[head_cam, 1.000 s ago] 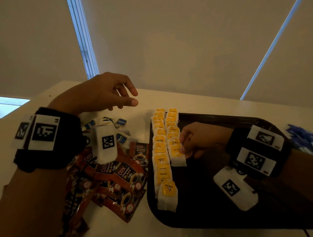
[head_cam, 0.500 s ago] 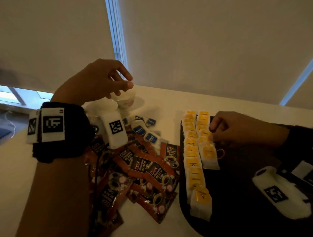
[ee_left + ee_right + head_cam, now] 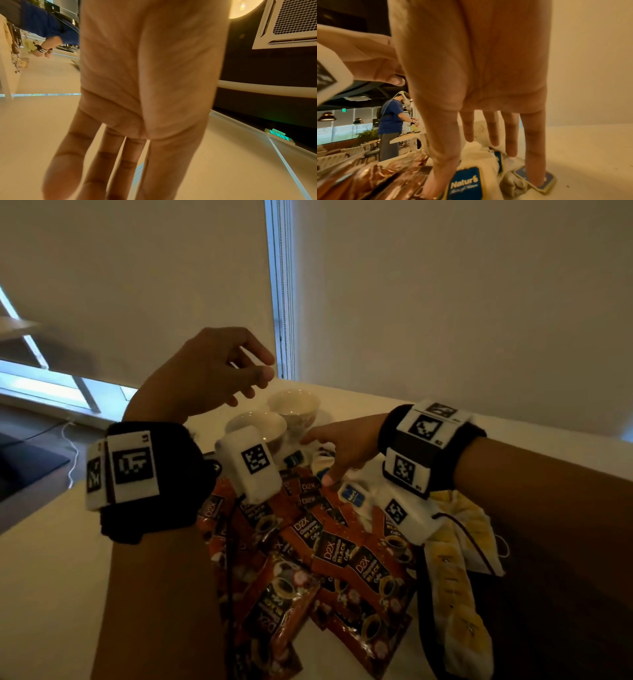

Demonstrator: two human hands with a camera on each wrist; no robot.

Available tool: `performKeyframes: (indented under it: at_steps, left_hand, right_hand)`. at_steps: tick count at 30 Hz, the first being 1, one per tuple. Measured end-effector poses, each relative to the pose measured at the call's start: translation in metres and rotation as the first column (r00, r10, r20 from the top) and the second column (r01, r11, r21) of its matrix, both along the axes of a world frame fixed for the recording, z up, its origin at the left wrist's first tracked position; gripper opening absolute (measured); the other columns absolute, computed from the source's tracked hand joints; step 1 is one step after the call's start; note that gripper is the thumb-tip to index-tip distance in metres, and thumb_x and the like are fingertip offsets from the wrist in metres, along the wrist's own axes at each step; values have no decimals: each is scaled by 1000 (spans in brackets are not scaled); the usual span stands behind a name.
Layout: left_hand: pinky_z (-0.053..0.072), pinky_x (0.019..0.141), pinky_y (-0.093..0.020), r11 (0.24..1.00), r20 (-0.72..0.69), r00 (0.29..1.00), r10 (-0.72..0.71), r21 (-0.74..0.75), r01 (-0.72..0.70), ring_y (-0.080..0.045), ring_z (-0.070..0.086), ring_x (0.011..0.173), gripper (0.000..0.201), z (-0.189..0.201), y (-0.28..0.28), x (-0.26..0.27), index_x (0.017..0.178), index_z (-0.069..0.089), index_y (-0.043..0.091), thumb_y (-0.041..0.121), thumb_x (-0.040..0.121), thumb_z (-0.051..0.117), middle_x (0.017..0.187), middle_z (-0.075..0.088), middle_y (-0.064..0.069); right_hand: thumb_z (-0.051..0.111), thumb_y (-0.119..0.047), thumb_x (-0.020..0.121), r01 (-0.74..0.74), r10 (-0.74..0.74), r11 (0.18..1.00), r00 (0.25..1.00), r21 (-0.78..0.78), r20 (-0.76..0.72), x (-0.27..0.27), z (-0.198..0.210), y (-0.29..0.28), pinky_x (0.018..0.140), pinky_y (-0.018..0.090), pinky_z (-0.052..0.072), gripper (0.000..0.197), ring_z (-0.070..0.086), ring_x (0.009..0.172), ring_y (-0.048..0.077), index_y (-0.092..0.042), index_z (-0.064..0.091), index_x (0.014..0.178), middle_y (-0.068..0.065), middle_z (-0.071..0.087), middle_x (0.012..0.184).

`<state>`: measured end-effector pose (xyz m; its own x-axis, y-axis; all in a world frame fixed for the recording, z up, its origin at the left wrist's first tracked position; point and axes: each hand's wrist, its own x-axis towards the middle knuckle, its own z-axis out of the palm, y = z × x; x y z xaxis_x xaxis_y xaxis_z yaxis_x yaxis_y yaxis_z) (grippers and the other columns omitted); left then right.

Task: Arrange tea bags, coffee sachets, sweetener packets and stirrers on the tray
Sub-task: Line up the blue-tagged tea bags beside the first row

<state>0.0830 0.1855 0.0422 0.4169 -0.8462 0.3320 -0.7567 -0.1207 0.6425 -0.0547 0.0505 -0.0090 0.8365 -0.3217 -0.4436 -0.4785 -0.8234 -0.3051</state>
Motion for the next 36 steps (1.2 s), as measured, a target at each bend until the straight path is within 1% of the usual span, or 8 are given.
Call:
performKeyframes:
  at_steps: [2,6,8,14,20,26,30,36]
  left_hand:
    - [51,55,-20,1000,-3,1000,-4,-7,4,-11,65,70,18,-1,1,2,104,61,16,24,87,63,82,67,1]
    - [53,54,-20,999,-19,1000,-15,-30,15,-12,65,69,18,-2,0,4,103,61,16,22,87,64,82,68,0]
    - [52,52,-17,999,-20,1000,-22,-32,21,-10,64,68,17,-2,-1,3,103,61,16,22,87,64,82,68,1]
    - [51,50,-14,999,-25,999,-40,-30,40,-5,64,62,16,-4,-6,2,101,62,19,23,86,65,79,68,3]
    - [50,47,-13,997,-35,997,-67,24,68,1,62,58,17,-6,-16,-5,99,62,21,25,84,67,78,68,3]
    - [52,51,-17,968,-46,988,-147,198,153,-6,66,67,28,-7,-30,-25,104,62,19,32,81,69,85,68,-2]
    - [53,56,-21,954,-79,984,-159,243,174,-9,65,72,34,-8,-32,-32,107,61,17,32,78,70,85,68,-3]
    - [53,58,-23,947,-81,987,-140,280,157,-12,66,77,41,-8,-28,-27,108,59,18,38,74,70,89,68,-4]
  right_hand:
    - [68,-14,84,13,-13,1000,1000,4,-1,4,-3,-2,91,24,38,67,38,130,21,-13,35,142,5,31,149]
    - [76,-11,75,29,-30,999,995,21,100,3,-11,-9,62,17,49,45,52,87,12,-9,57,115,6,54,119]
    - [78,-11,74,55,-62,996,991,69,117,-1,-14,-14,62,20,52,36,55,75,12,-7,61,105,10,60,108]
    - [77,-10,74,116,-149,980,966,162,211,-23,-5,-33,75,35,57,20,65,86,23,-7,65,90,14,67,101]
    - [79,-13,73,212,-274,959,859,186,433,-51,25,-45,72,29,58,27,63,74,12,-3,67,95,9,68,95]
    - [77,-18,75,228,-255,967,906,117,338,-52,17,-37,62,23,56,40,59,68,13,2,64,107,6,60,101]
    - [79,-25,72,270,-293,956,906,116,306,-43,3,-35,57,22,53,29,59,55,13,-3,60,75,10,62,74]
    - [75,-34,75,338,-365,931,866,138,342,-36,3,-42,44,11,45,35,59,44,5,-6,55,68,4,59,59]
